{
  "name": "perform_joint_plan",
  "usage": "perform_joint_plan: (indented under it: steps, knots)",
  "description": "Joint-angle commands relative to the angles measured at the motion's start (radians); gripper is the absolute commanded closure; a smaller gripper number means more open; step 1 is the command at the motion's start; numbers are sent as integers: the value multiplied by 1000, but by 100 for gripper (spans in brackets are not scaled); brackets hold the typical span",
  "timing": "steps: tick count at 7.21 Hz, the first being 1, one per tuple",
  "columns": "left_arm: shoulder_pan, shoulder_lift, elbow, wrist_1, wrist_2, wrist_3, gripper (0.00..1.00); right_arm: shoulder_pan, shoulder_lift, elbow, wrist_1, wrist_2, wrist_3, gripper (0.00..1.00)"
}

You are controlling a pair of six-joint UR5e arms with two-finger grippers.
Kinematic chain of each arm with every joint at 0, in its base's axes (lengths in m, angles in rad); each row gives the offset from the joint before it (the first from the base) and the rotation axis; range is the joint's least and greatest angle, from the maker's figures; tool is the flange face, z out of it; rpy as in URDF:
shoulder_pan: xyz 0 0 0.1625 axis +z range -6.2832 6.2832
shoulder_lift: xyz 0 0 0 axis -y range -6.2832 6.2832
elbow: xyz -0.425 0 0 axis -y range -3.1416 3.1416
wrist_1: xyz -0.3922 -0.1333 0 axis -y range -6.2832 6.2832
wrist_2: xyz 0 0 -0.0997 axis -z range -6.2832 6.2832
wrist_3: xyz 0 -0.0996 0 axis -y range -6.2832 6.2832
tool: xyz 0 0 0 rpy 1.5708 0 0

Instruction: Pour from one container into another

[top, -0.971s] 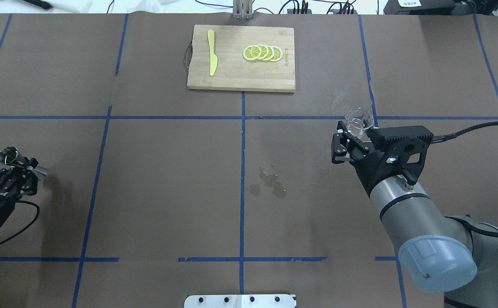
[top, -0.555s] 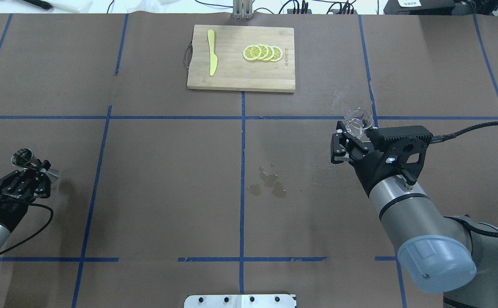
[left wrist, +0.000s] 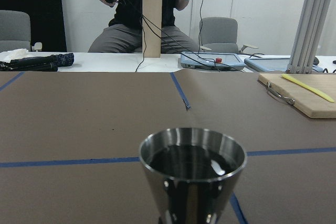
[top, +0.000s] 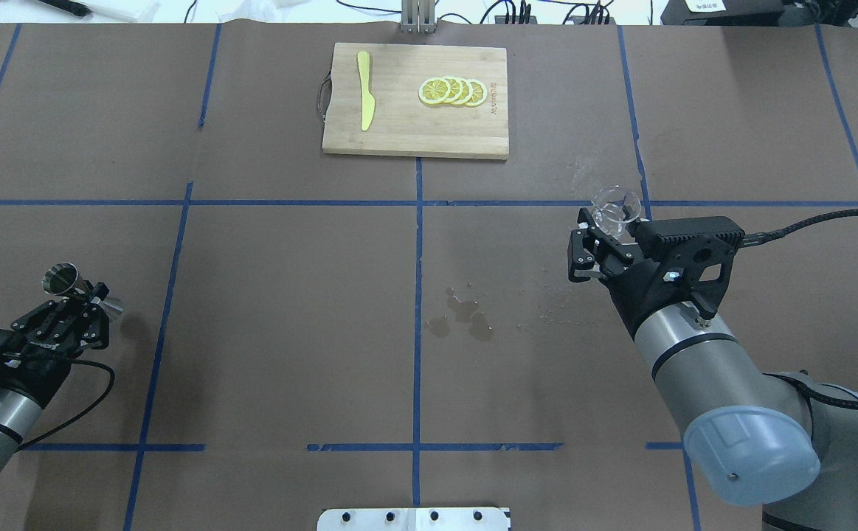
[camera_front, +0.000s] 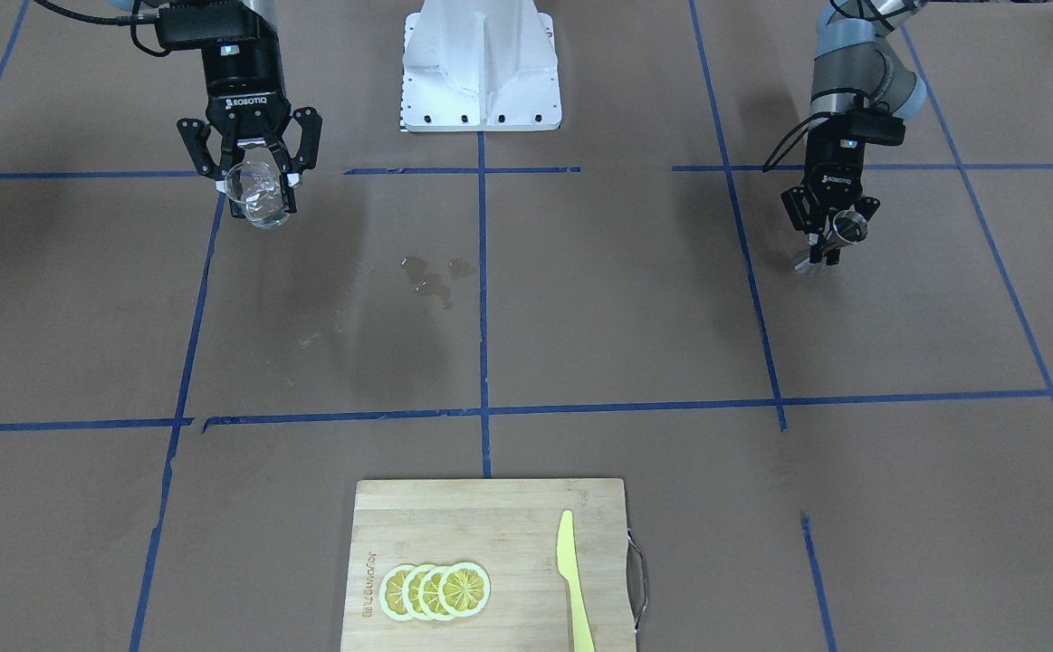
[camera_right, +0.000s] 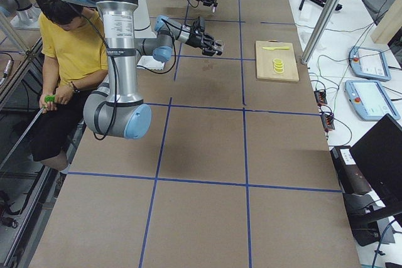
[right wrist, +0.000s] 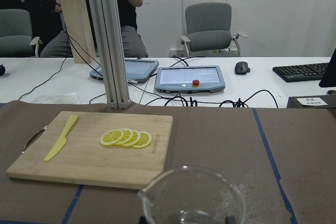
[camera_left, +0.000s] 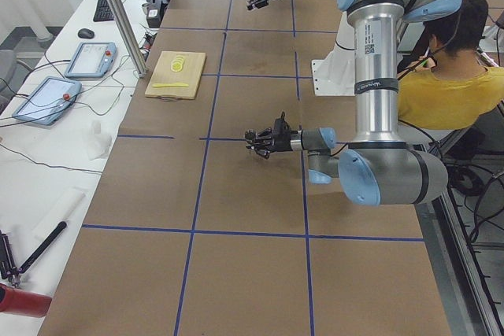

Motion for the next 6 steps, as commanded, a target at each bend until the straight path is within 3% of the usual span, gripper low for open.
perform_joint_plan:
  steps: [1,6]
  knots:
    - [10,-26,28,0,25,-2,100,-2,2,0,0,-1,1,100]
    - [21,-28,31,2,28,-2,100,-2,2,3,0,-1,1,100]
